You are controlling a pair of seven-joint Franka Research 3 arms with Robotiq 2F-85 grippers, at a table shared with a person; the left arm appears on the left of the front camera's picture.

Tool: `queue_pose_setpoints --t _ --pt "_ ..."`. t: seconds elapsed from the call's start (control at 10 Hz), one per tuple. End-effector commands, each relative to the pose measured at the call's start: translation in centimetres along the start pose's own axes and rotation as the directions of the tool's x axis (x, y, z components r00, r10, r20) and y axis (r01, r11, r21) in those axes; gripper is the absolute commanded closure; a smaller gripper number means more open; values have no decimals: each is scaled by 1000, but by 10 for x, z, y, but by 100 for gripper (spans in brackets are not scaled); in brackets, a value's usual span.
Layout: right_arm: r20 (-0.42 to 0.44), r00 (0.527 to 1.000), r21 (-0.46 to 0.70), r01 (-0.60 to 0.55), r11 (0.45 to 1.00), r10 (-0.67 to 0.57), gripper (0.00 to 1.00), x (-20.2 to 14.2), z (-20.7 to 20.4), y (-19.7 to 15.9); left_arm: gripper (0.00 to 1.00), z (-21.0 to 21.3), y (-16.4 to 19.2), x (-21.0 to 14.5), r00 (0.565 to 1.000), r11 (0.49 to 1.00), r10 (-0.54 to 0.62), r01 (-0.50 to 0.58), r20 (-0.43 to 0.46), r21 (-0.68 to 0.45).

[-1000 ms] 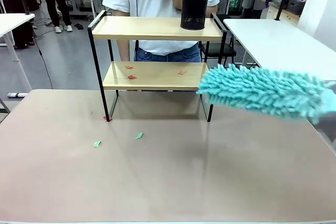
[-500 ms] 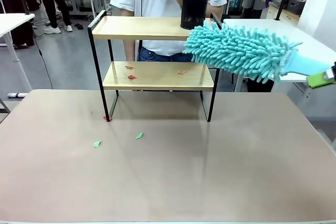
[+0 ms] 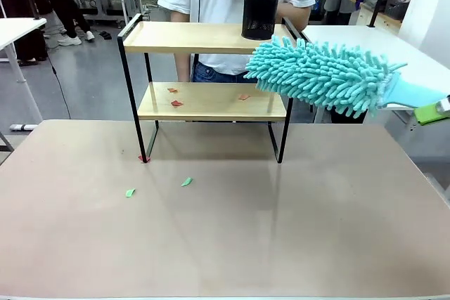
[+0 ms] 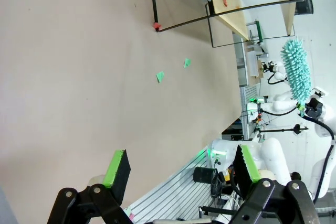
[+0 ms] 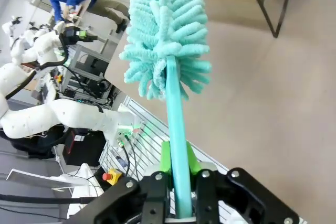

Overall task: Clean the shelf.
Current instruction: Clean the remaining tier of the Shelf with the Duster once objects are removed.

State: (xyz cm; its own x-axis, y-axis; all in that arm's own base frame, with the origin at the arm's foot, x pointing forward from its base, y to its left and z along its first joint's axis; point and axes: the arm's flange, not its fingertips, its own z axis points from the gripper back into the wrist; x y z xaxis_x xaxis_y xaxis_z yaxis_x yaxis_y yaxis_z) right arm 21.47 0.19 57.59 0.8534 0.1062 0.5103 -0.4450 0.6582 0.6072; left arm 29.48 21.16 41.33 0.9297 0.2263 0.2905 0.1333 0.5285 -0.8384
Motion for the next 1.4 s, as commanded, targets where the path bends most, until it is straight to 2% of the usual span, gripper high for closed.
queue_pose_setpoints --t 0.0,0.2,0.4,0.6,1.0,1.2,1.3 --pt "-16 1000 -69 3 998 -4 88 5 -26 3 0 -1 0 1 1000 999 -25 25 19 -26" --pt "-54 998 -113 22 993 -29 88 9 -46 -1 0 -1 0 1 1000 999 -25 25 19 -26" --pt "67 998 -176 17 984 -6 88 22 -69 -5 0 -1 0 1 1000 999 -25 25 19 -26" --pt "143 989 -317 28 948 19 88 39 -94 -11 0 -1 0 1 1000 999 -25 25 19 -26" --pt "95 995 -315 30 949 0 88 68 -158 -18 0 -1 0 1 1000 999 -25 25 19 -26" --pt "172 985 -340 40 939 20 88 71 -176 -19 0 -1 0 1 1000 999 -25 25 19 -26" --pt "170 985 -361 42 932 21 88 70 -185 -18 0 -1 0 1 1000 999 -25 25 19 -26"
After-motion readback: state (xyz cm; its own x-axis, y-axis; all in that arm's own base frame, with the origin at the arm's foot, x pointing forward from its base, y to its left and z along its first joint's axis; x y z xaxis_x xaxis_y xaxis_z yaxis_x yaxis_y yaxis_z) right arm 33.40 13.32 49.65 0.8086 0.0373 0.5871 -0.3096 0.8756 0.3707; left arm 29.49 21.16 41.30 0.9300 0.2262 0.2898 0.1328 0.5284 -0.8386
